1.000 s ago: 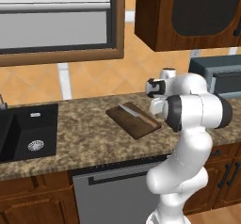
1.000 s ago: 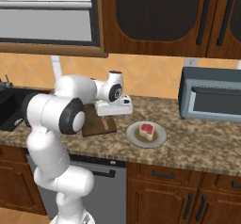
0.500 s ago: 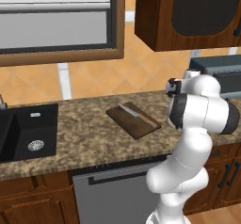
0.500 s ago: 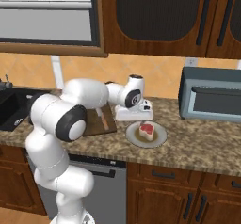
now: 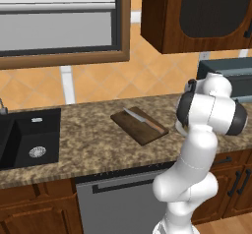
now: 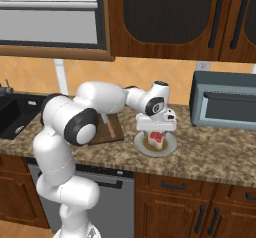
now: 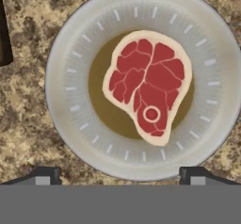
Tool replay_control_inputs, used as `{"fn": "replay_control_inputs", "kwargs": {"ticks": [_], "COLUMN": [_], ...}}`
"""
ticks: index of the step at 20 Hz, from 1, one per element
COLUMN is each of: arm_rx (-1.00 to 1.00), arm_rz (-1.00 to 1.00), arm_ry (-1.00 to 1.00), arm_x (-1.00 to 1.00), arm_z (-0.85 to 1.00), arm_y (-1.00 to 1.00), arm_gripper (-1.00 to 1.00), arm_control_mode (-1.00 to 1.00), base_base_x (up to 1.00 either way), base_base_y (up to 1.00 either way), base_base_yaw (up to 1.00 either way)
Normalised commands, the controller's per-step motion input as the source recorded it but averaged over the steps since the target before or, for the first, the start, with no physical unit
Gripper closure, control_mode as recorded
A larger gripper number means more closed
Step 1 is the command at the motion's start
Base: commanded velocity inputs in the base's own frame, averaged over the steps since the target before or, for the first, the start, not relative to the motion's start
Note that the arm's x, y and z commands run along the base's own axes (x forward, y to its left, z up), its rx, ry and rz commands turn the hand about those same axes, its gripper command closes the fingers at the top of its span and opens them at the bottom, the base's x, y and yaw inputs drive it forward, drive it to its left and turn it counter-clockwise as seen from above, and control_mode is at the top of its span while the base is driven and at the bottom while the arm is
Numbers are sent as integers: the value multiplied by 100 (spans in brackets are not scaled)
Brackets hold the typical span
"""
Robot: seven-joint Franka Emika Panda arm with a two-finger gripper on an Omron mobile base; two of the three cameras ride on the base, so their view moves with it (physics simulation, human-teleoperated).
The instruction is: Pick up the knife from the drawer and place it on the cutting board. Then place the meat from the plate to the cutting board.
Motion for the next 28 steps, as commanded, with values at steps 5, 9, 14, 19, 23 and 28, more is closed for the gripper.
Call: {"fn": "replay_control_inputs", "kwargs": {"ticks": [5, 9, 14, 19, 23, 28], "arm_rx": [0, 0, 0, 0, 0, 0], "arm_rz": [2, 1, 2, 3, 3, 3], "arm_ry": [-1, 0, -2, -10, -5, 0], "arm_x": [0, 0, 4, 22, 31, 5], "arm_z": [-25, -41, -14, -3, -3, -17], "arm_y": [0, -3, -7, -11, -9, -1], "arm_gripper": [-100, -100, -100, -100, -100, -100], "arm_control_mode": [-100, -100, -100, -100, -100, -100], "base_base_x": [0, 0, 0, 0, 0, 0], "base_base_y": [0, 0, 0, 0, 0, 0], "base_base_yaw": [0, 0, 0, 0, 0, 0]}}
